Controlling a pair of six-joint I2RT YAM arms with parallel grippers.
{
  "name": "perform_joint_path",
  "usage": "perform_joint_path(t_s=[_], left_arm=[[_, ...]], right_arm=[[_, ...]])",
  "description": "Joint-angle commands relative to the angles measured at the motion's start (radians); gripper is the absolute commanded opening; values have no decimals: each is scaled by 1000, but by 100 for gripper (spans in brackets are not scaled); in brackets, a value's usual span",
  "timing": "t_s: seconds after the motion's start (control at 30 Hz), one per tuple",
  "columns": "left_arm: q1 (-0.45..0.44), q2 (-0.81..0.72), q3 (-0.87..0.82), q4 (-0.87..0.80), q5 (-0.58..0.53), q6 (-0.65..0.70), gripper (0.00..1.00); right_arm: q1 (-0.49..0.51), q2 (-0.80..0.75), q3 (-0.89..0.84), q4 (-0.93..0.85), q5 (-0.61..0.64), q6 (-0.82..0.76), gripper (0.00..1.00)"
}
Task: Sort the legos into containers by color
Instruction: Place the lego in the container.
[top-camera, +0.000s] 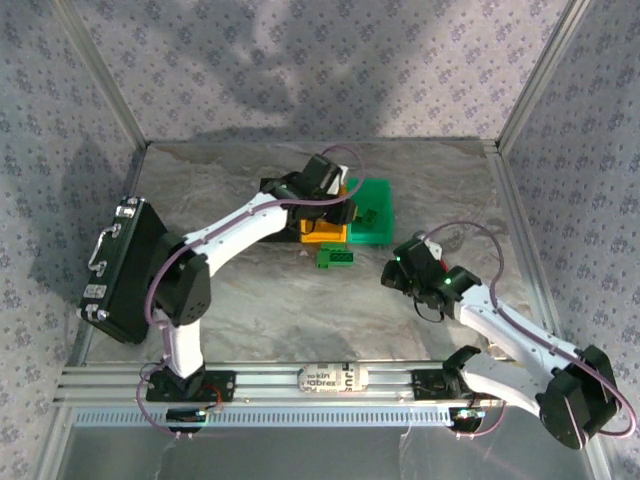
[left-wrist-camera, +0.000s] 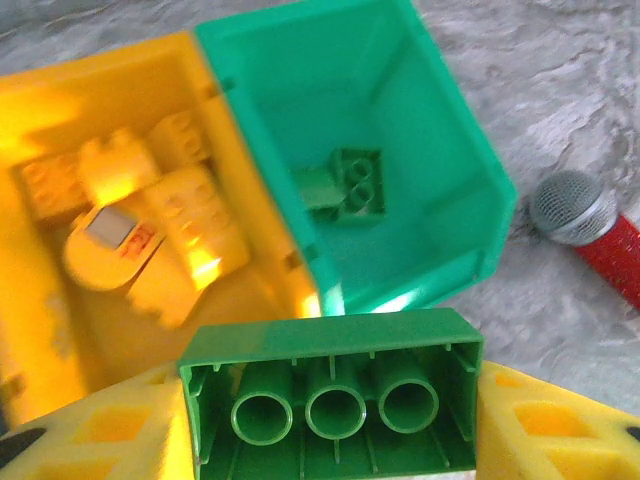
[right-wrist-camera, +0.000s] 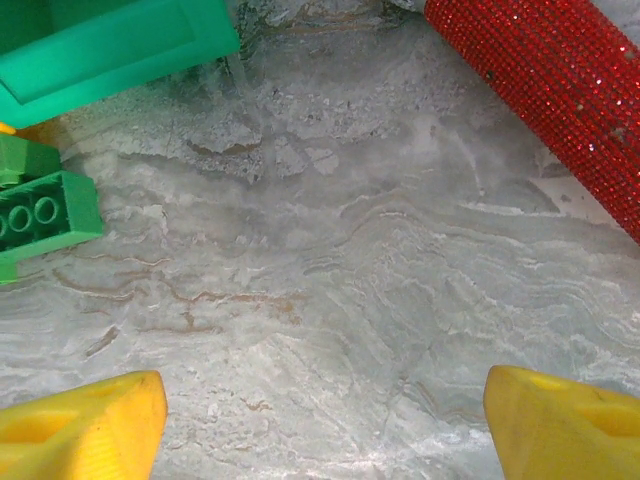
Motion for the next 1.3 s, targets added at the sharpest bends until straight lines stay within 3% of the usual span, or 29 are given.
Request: perform_joint_path(t_s=[0.0,0.37,0.4,0.47,0.6,0.8,1.0,1.27], left_arm=[[-19,108,118,-44,39,29,51],[-36,359,444,-172,25,49,52],[-35,370,463,-195,25,50,57],[-36,381,495,-231,10,49,77],[-36,326,490,-276,-35,27,83],[-52,89,293,-195,-25,34,84],[-60,-211,-162,-8,-46,-11,85],[-66,-538,-653,102,-80,-134,85]], right_arm=[[13,-48,-28,-17,4,45,84],[74,-56,-37,-1,27,79,83],[79,-55,-35,-1,27,80,83],[89,-51,-28,-1,31,74,83],[102,-62,-23,-1,40,58,84],[102,-51,-2,31,43,28,85],[102,87,100,32,-1,-62,86],[94,304,238,133,-143,-261,91]])
